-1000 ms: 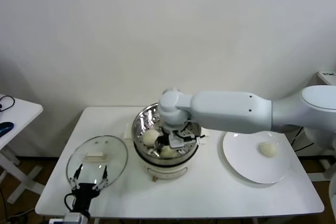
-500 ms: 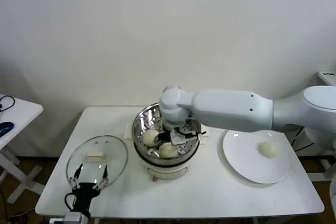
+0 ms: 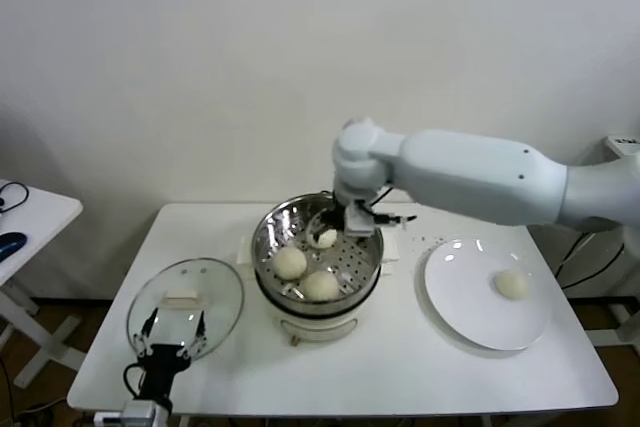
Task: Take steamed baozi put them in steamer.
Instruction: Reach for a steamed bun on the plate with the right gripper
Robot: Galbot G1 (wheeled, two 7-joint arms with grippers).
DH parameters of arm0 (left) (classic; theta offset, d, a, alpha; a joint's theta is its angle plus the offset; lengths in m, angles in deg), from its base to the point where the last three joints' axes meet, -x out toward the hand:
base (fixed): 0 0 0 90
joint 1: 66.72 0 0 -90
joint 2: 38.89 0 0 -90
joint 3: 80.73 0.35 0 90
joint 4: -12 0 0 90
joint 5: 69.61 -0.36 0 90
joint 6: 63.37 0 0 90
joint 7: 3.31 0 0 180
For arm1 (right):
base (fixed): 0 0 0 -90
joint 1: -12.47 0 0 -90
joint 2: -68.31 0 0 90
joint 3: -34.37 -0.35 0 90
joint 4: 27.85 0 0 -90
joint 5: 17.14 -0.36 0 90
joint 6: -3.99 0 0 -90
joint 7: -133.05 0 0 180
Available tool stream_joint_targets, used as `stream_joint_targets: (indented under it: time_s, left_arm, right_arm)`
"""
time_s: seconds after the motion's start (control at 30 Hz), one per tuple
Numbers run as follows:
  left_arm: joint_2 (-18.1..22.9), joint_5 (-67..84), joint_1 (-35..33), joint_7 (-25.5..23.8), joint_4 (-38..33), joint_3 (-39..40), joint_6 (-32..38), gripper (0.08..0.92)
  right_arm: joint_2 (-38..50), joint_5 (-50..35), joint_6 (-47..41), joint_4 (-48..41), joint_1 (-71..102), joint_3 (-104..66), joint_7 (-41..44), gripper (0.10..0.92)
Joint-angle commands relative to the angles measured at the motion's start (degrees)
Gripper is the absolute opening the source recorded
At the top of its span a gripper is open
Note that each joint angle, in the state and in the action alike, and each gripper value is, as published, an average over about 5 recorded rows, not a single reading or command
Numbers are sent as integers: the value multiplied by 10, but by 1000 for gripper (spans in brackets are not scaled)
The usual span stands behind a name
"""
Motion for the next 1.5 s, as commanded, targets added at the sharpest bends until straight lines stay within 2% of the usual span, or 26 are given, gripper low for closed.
stream_joint_targets:
  time_s: [0.03,0.23,0.57,0.7,0.83,1.07,1.5]
  left_arm:
    - [-3,4,2,0,-8,4,1,823]
    - [-5,2,5,-1,-13,11,0,823]
    - [-6,-2,0,-1,-24,15,-3,823]
    - [-4,-5,-4,-1,-29,15,-5,823]
    - [-3,-8,-7,-1,-30,15,-5,823]
    - [-1,-10,-7,-2,-32,15,-6,823]
    - [-1,-13,-4,-3,-30,15,-7,823]
  right_arm:
    - [147,-296,-164,-70,-98,101,-15,823]
    - [237,-291,-181,-121,-62,101,-20,823]
    - [310,-100,-143,-194,138,-56,-8,823]
    - [309,-17,-125,-229,224,-135,-5,823]
    - [299,15,-122,-256,288,-186,-6,823]
    - [263,50,-119,-312,345,-246,-10,823]
    - [211,58,-118,-367,369,-282,-14,823]
